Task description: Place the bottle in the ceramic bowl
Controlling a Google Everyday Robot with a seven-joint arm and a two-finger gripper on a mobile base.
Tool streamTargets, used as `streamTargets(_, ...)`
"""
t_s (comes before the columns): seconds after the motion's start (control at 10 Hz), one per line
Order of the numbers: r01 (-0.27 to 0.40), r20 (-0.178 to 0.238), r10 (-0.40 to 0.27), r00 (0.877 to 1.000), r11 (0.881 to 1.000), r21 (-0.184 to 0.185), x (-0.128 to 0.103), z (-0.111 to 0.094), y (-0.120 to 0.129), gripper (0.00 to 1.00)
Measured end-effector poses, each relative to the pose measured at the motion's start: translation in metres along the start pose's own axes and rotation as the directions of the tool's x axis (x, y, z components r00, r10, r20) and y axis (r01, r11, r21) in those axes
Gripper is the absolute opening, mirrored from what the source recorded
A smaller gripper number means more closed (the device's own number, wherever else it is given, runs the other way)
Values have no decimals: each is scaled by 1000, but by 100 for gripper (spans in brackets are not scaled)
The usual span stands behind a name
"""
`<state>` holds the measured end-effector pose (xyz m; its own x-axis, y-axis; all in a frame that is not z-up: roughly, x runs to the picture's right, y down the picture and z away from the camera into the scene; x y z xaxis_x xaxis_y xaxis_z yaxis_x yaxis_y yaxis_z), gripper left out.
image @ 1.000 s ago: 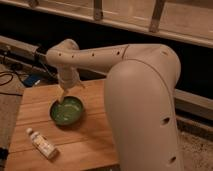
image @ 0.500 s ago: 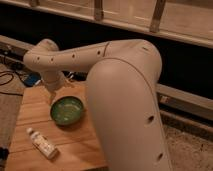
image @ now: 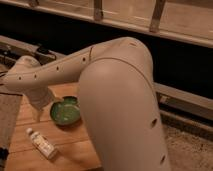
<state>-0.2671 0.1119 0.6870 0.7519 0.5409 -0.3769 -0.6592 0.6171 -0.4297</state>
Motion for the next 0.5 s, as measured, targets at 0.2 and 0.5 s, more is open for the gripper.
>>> streamTargets(0.2,-25,6,25,1000,999,-27,9,9,13,80)
streamTargets(0.5,-24,8,24,1000,999,-28,9,8,13,80)
